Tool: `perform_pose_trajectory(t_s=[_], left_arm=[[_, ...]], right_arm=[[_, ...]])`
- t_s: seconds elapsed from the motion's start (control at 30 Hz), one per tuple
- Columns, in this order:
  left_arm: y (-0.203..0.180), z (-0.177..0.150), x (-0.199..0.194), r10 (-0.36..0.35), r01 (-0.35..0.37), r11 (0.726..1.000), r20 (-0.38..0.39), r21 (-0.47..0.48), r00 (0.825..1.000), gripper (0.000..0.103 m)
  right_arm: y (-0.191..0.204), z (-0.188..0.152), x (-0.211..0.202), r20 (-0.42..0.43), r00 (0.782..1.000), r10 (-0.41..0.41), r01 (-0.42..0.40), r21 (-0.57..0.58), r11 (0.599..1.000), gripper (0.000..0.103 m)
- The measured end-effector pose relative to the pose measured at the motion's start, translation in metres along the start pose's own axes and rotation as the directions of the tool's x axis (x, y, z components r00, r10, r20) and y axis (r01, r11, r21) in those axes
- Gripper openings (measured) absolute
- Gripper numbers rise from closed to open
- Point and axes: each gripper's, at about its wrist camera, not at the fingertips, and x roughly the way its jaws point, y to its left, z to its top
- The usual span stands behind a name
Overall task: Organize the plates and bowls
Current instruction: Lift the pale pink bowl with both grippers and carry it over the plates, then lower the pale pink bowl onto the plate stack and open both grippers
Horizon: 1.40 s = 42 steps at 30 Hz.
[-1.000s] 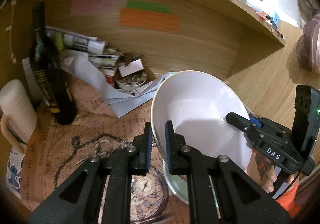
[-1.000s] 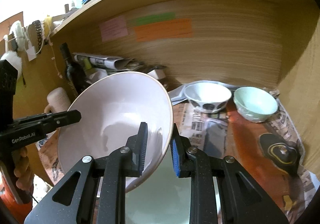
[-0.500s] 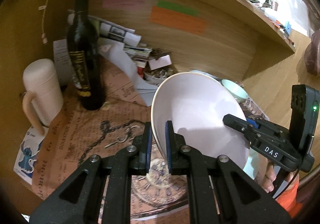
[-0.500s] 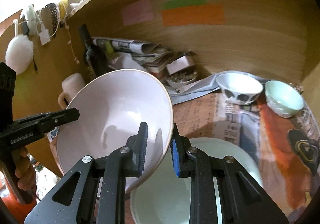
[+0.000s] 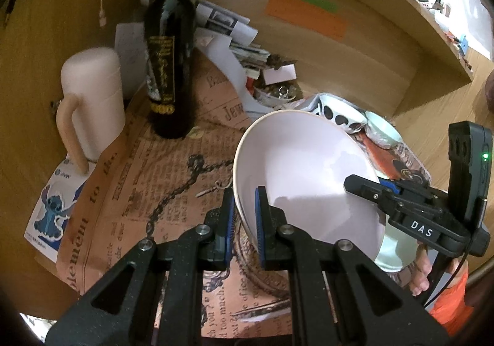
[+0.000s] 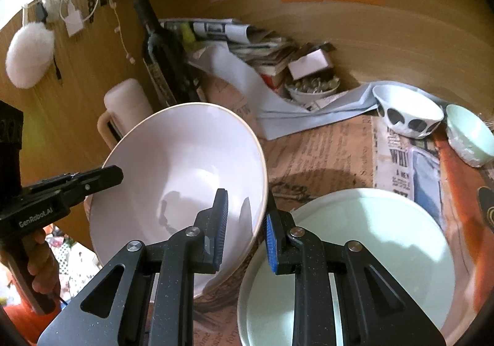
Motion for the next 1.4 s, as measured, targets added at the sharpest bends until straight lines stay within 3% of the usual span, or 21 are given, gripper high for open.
perform_pose_trajectory(t_s=[0.5,0.83,1.0,1.07,1.1,1.23,1.4], left_arm=[[0.024,-0.021,0.021,-0.007,0.003,0.998,-0.075,-0.058,0.997,0.01],[0.029,-0.022,0.029,-0.02,0.015,0.998,-0.073,-0.068,0.997,0.01],[0.029,-0.021,0.03,-0.03,0.026,0.998,-0.073,-0.056,0.997,0.013],[0.028,-0.019,0.027,-0.021,0.018,0.999,-0.061,-0.05,0.998,0.017],[0.027,-0.019,0.024,-0.012,0.01,0.999,-0.05,-0.044,0.999,0.019],[0.023,-0.016,0.01,0.024,-0.024,0.999,0.02,-0.031,1.0,0.053],[0.015,-0.007,-0.007,0.033,-0.032,0.999,0.081,-0.02,0.996,0.055]], right_arm=[[0.01,-0.009,0.032,-0.11,0.994,-0.018,0.017,-0.016,1.0,0.02],[0.012,-0.008,0.035,-0.116,0.993,-0.039,0.035,-0.029,0.999,0.023],[0.012,-0.008,0.033,-0.1,0.995,-0.027,0.024,-0.026,0.999,0.034],[0.014,-0.007,0.026,-0.068,0.997,-0.033,0.031,-0.034,0.999,0.048],[0.015,-0.006,0.022,-0.046,0.998,-0.039,0.037,-0.041,0.998,0.051],[0.018,-0.001,0.004,0.018,0.999,-0.051,0.052,-0.065,0.997,0.061],[0.008,0.005,-0.012,0.057,0.997,-0.045,0.048,-0.051,0.998,0.061]])
